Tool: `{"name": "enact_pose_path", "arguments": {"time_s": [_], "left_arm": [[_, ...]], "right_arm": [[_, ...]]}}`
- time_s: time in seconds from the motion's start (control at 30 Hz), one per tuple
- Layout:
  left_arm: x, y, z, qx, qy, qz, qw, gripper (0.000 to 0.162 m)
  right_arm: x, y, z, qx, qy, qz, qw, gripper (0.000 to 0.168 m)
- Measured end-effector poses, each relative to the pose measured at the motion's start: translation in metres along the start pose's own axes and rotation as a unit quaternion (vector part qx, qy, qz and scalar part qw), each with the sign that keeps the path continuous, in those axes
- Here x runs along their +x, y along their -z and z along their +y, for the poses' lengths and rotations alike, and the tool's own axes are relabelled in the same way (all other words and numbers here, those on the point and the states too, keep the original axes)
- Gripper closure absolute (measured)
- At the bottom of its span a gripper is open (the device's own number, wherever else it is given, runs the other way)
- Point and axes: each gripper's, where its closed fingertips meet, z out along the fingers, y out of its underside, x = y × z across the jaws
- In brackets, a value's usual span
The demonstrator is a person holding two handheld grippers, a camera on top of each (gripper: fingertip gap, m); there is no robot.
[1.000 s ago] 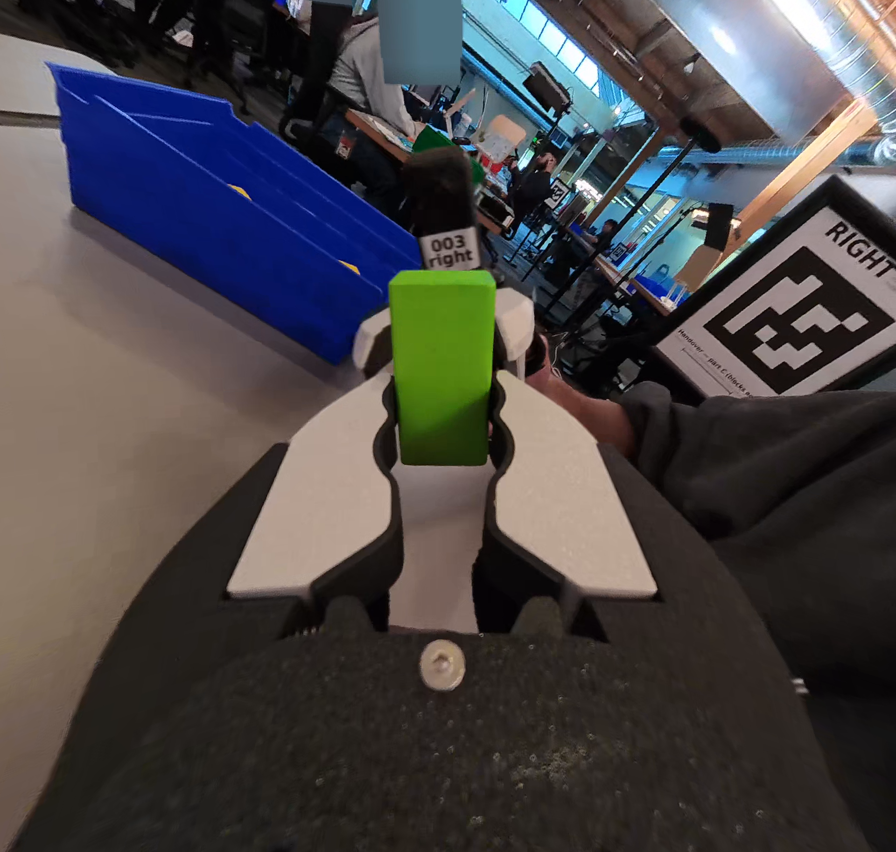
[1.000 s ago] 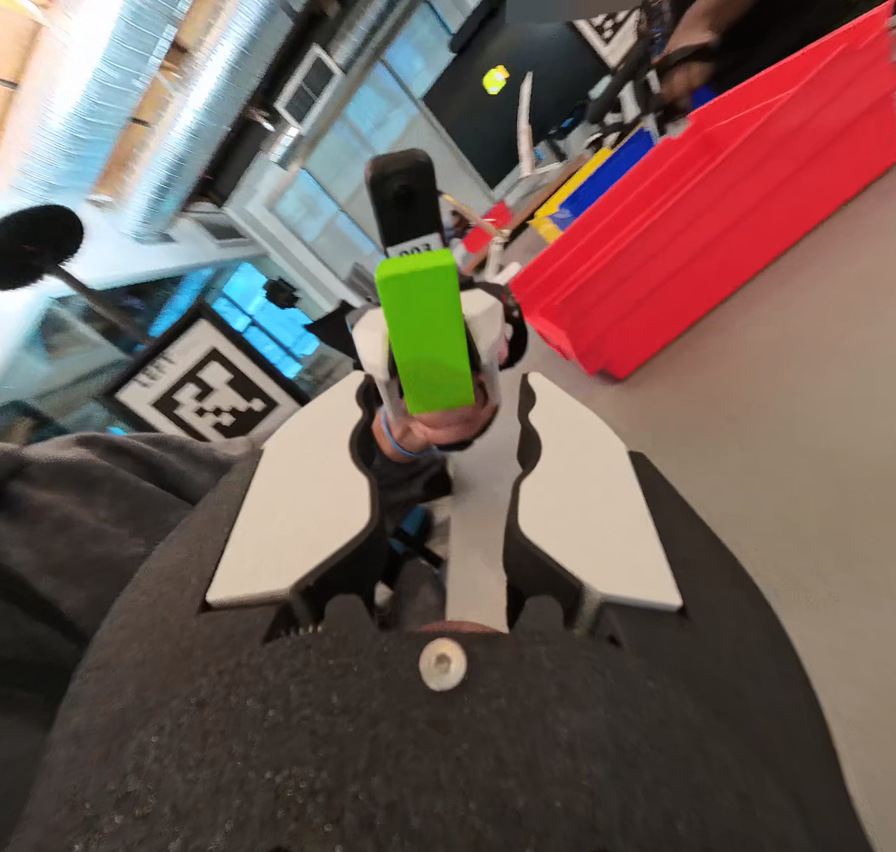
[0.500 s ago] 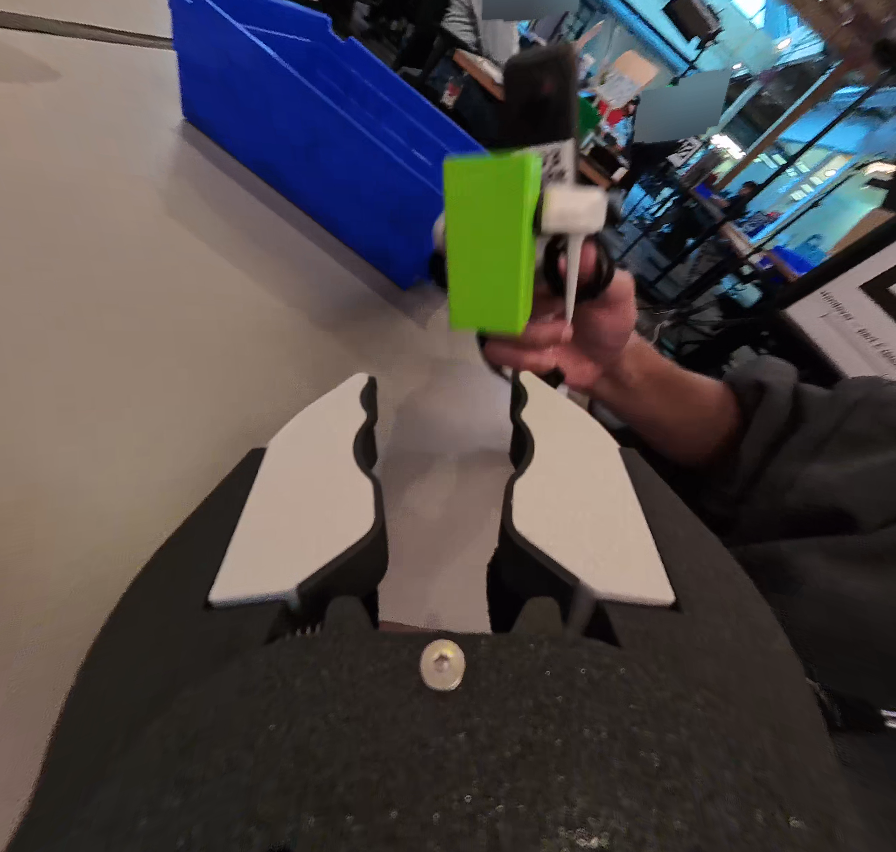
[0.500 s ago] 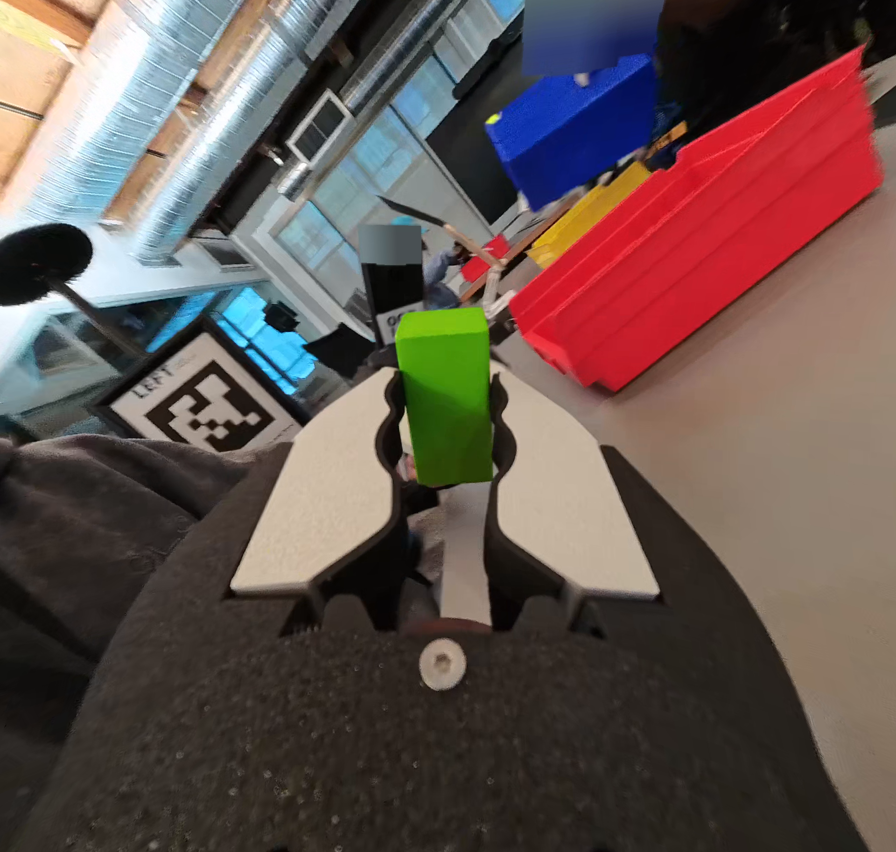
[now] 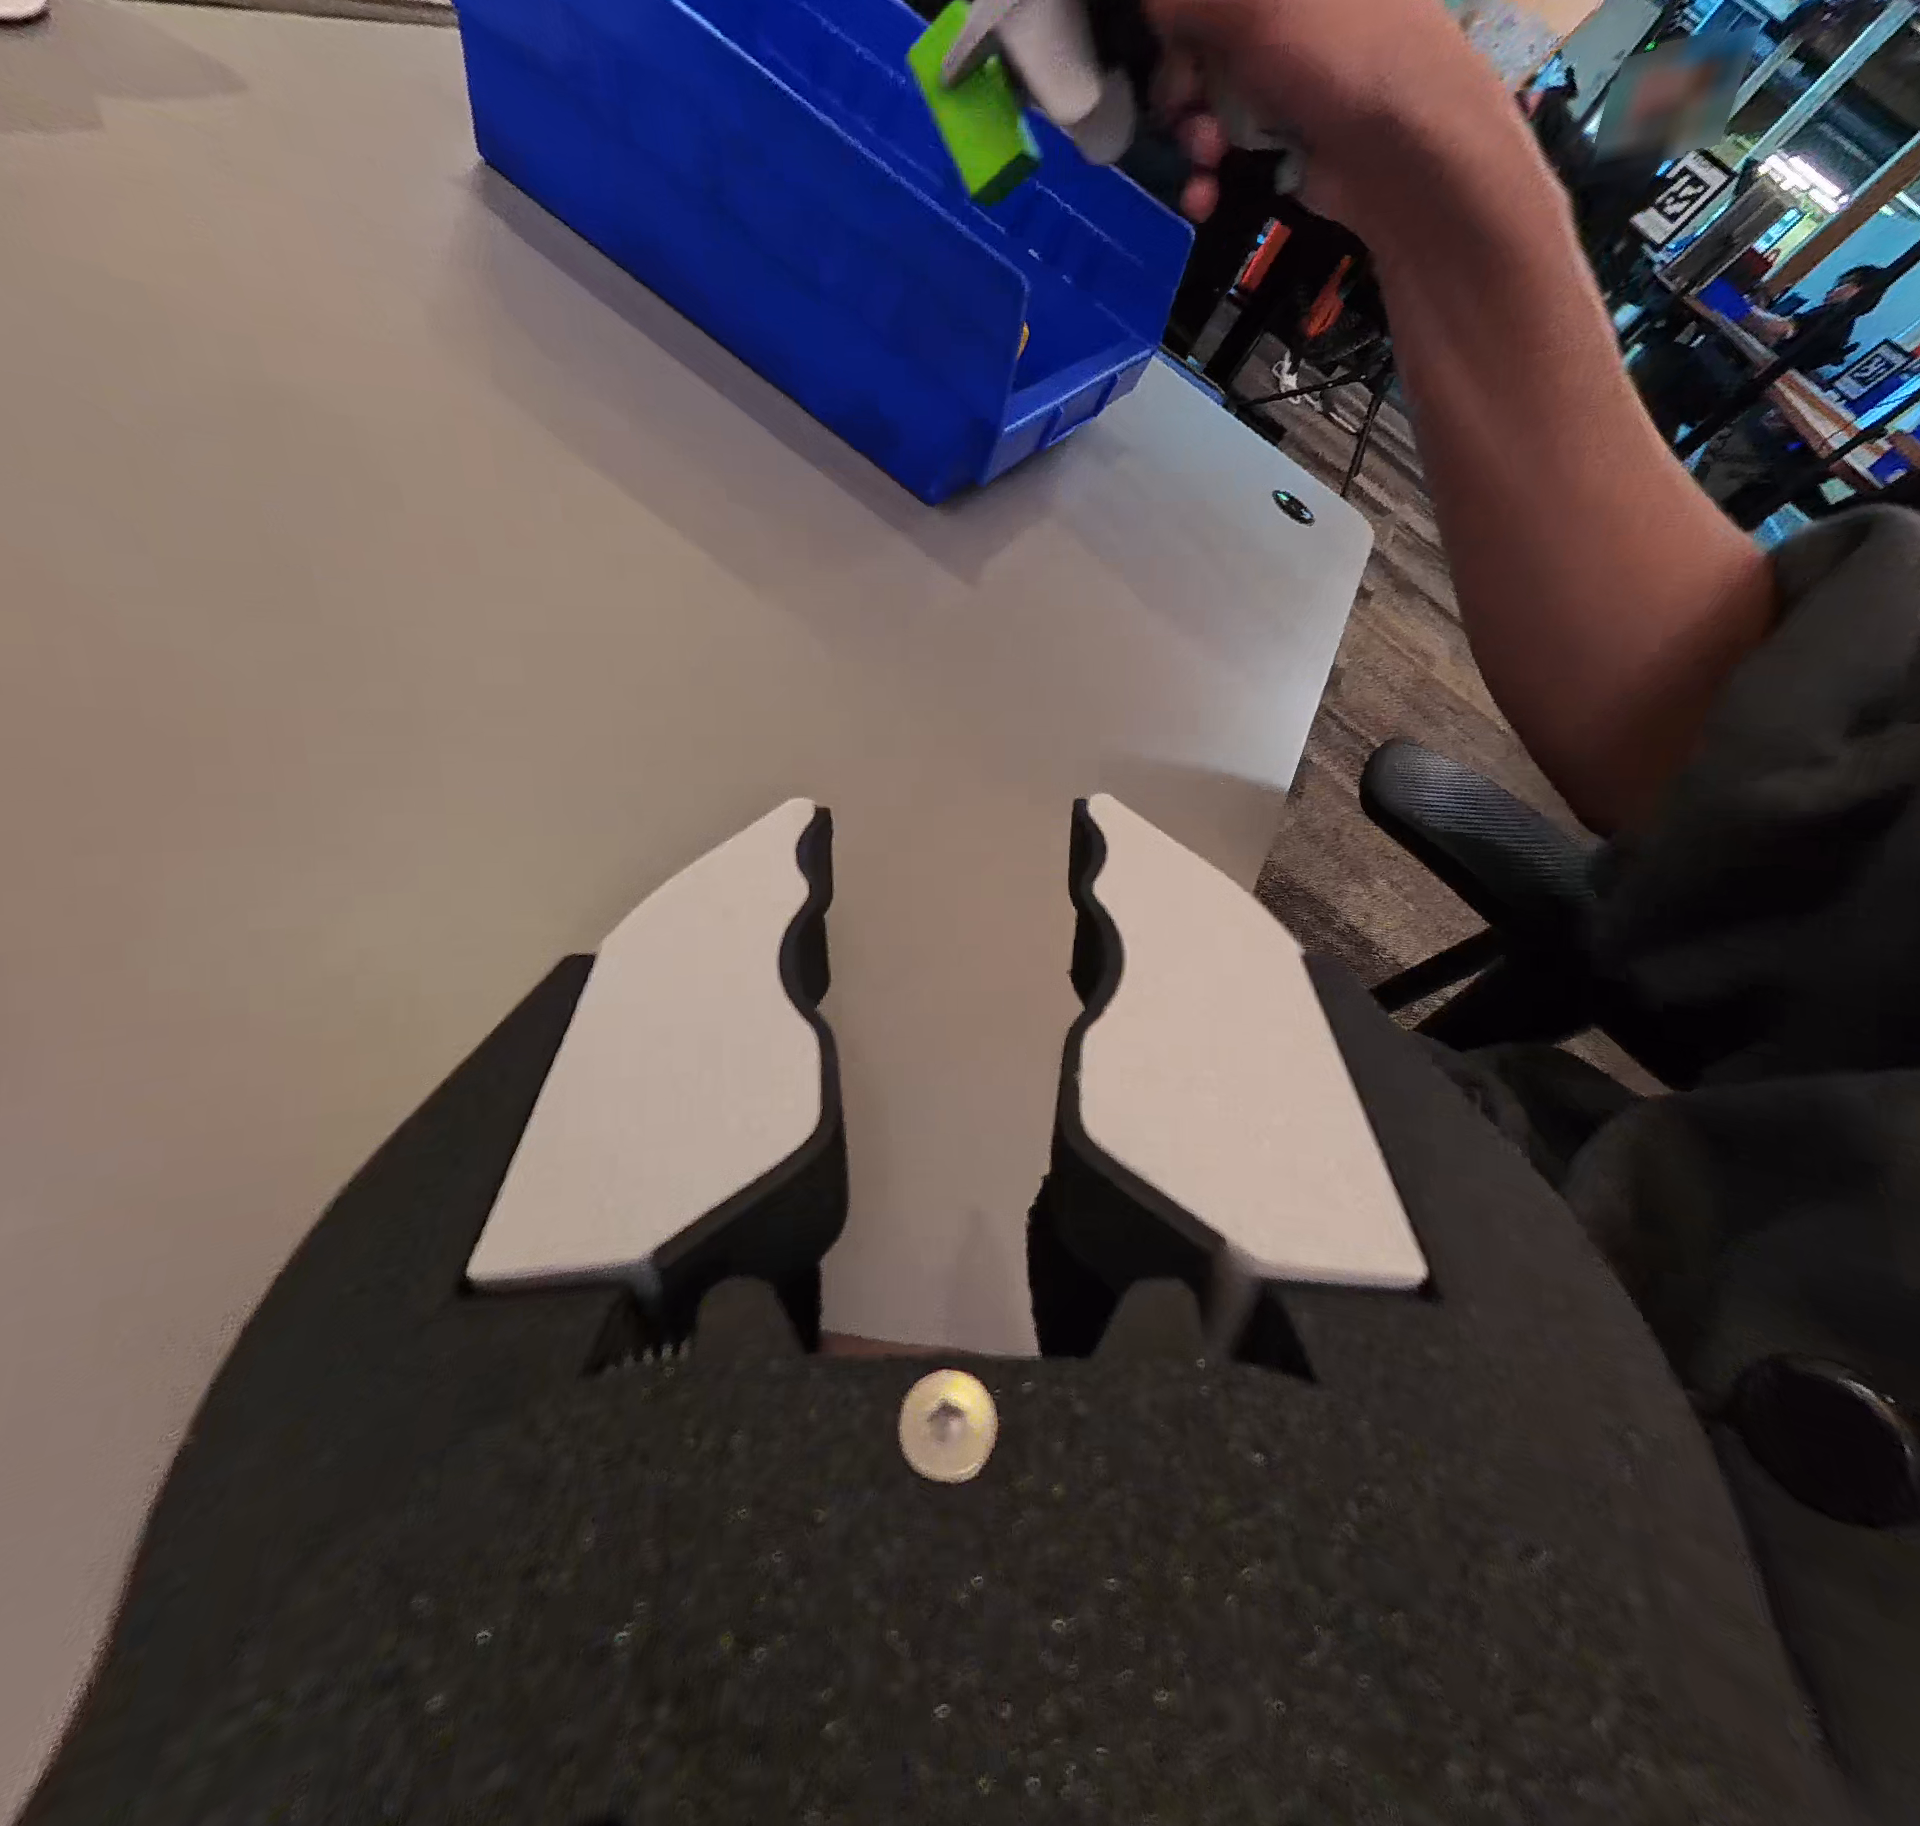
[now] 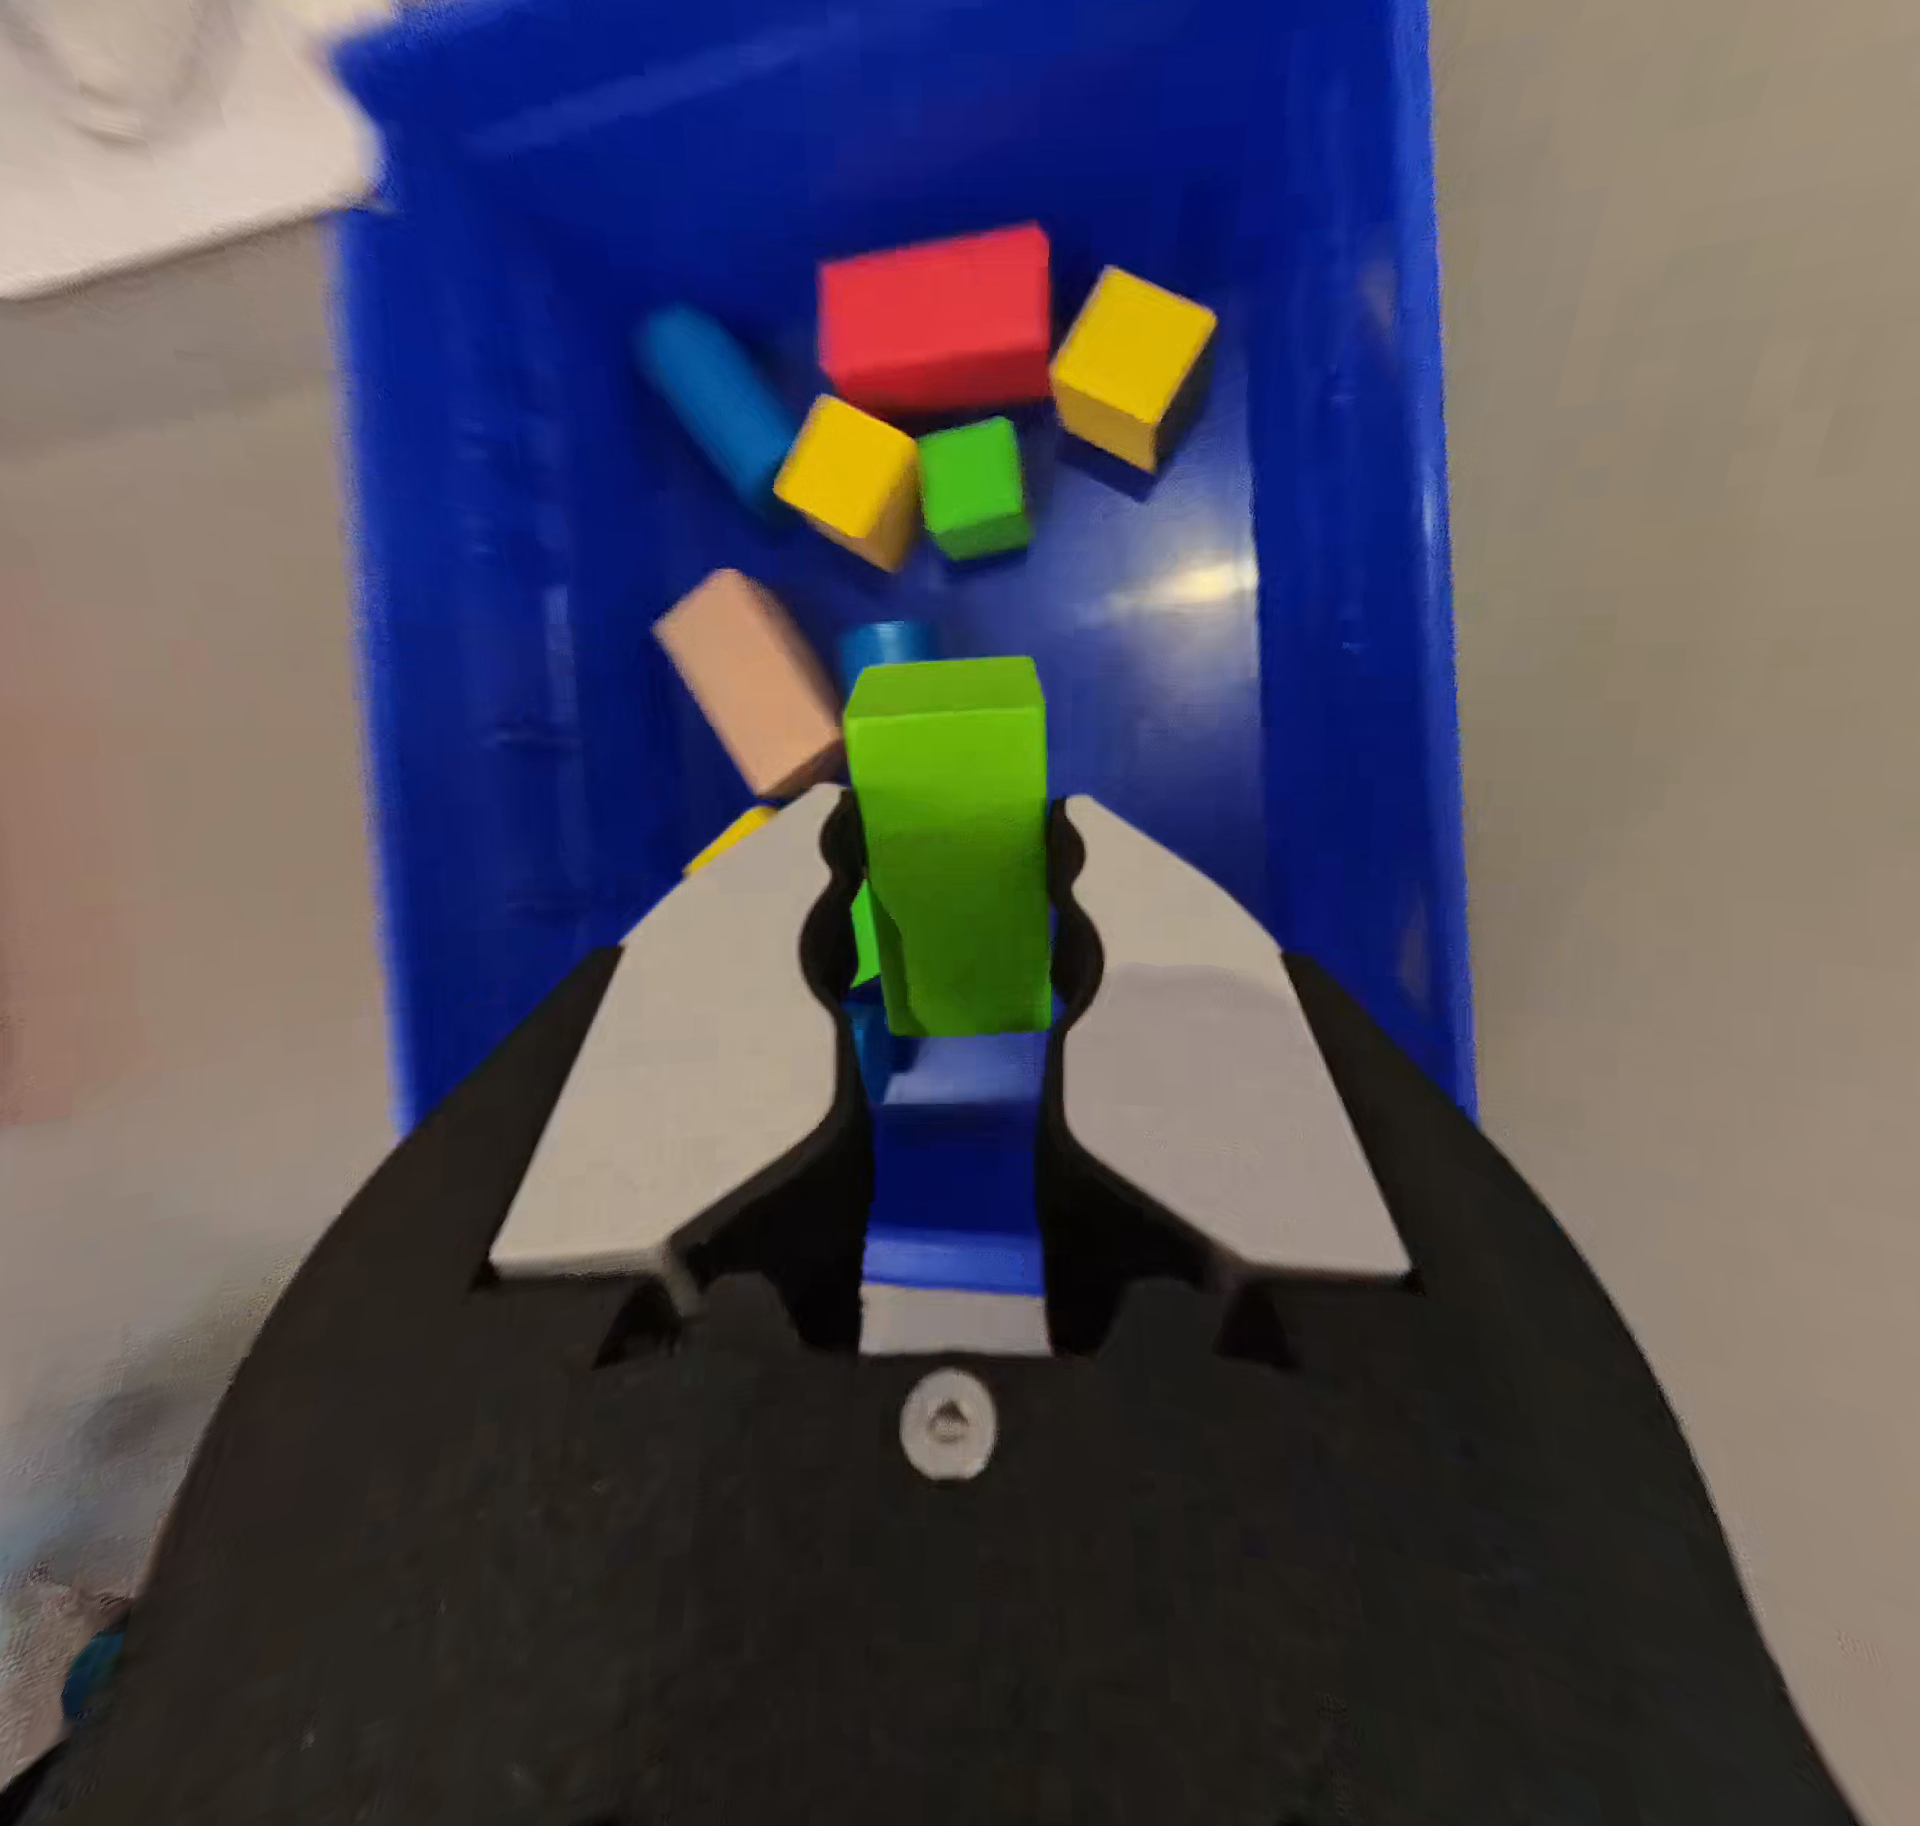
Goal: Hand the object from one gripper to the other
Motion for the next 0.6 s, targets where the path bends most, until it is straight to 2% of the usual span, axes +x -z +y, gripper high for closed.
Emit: {"name": "enact_pose_path", "arguments": {"time_s": [0.13, 0.3, 0.37, 0.43, 0.6], "left_arm": [[-0.003, -0.001, 0.002, -0.008, -0.007, -0.011, 1.000, 0.119], [-0.005, 0.001, 0.004, -0.013, -0.018, -0.018, 1.000, 0.119], [-0.004, 0.002, 0.003, -0.012, -0.019, -0.016, 1.000, 0.119], [-0.003, 0.003, 0.003, -0.012, -0.021, -0.014, 1.000, 0.119], [-0.002, 0.003, 0.003, -0.013, -0.026, -0.013, 0.999, 0.119]], "right_arm": [[0.018, -0.048, 0.006, -0.108, -0.036, 0.063, 0.992, 0.134], [0.041, -0.074, 0.002, -0.149, -0.067, 0.155, 0.974, 0.134], [0.045, -0.082, 0.002, -0.153, -0.088, 0.160, 0.971, 0.134], [0.038, -0.091, 0.001, -0.149, -0.117, 0.128, 0.974, 0.134], [0.039, -0.097, -0.008, -0.112, -0.125, 0.135, 0.977, 0.134]]}}
